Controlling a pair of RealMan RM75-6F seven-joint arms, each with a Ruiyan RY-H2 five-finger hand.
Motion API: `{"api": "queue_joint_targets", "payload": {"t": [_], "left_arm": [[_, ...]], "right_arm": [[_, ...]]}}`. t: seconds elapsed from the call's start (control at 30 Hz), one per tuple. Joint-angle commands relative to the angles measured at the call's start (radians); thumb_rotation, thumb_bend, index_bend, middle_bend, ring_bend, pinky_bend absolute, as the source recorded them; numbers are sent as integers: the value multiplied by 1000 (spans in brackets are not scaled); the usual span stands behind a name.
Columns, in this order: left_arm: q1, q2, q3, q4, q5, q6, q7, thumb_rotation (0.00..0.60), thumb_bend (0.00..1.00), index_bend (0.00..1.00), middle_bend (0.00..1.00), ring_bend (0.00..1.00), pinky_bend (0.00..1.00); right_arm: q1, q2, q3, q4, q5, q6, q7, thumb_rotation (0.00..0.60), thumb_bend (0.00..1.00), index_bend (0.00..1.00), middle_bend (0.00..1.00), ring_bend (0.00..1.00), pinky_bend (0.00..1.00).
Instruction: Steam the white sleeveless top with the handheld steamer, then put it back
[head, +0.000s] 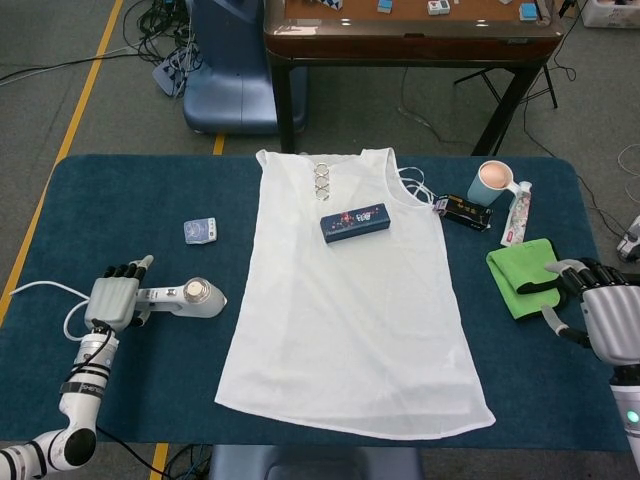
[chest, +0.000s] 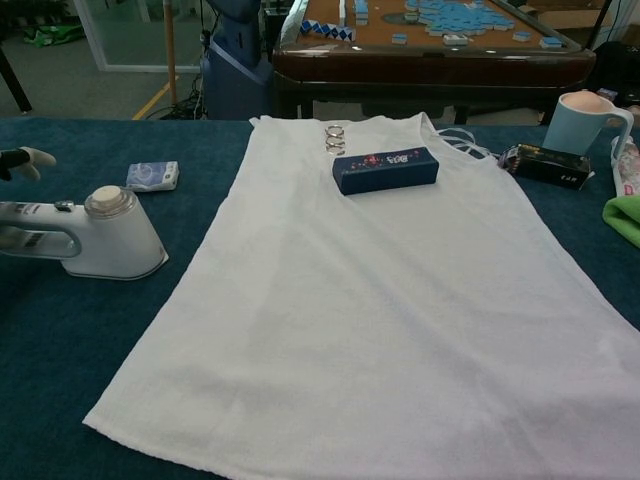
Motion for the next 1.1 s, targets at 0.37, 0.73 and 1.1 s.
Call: {"api": "queue_joint_targets", "payload": {"t": [0.37,0.73,1.1], "left_arm": [[-47,-85,-17,103,-54,-22,-18,600,213,161,148,164,149],[-66,-108,-16,133,-64,-30,-34,600,230,269,178,176,150],[-73,-143,-14,175,-2,-15,-112,600,336,358,263,204,149]], "right_arm": [[-7,-3,-7,27,20,-9,33,600,295,295,327,240,311],[-6,-8,-8,50,37,-23,60,600,295,295,327,240,311],[-7,-11,-11,60,49,-33,74,600,295,295,327,240,312]]}}
